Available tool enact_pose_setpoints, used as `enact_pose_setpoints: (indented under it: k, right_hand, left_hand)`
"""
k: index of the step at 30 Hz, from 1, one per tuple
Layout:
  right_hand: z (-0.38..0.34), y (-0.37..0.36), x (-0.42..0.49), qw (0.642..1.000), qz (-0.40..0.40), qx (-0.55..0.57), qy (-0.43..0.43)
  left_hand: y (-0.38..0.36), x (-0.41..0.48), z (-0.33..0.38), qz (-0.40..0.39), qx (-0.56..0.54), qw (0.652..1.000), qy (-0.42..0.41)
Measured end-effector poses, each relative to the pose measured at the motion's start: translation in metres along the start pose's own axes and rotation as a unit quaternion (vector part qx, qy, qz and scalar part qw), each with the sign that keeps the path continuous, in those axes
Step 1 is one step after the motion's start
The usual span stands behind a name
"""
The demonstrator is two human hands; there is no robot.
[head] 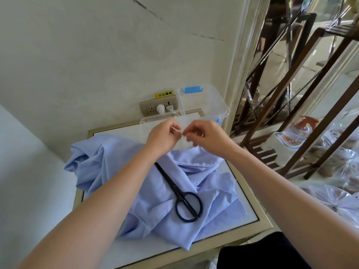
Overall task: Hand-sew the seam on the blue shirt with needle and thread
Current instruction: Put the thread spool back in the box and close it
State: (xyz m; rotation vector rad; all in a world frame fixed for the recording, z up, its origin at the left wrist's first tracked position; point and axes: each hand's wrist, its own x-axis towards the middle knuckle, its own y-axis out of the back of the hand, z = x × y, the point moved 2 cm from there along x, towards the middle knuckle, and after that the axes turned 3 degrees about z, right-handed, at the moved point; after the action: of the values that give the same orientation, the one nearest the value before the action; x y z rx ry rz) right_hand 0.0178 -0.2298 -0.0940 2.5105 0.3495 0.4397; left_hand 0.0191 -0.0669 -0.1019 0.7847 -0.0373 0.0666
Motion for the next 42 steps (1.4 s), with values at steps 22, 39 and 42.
enact_pose_setpoints:
  k: [22, 39, 42]
  right_hand:
    - [-0.021, -0.019, -0.049, 0.968, -0.053, 0.169, -0.177]
    - [-0.007, 0.009, -0.033, 0.895, -0.170, 0.327, -0.250]
    - [-0.006, 0.019, -0.016, 0.936, -0.055, 0.261, -0.231]
  left_hand:
    - [0.029, -0.068, -0.039, -0.024, 0.116, 0.991, 0.069]
    - [-0.009, -0.004, 0.029, 0.052, -0.501, 0.847, 0.172]
    - [-0.011, 0.010, 0.024, 0.055, -0.424, 0.893, 0.137]
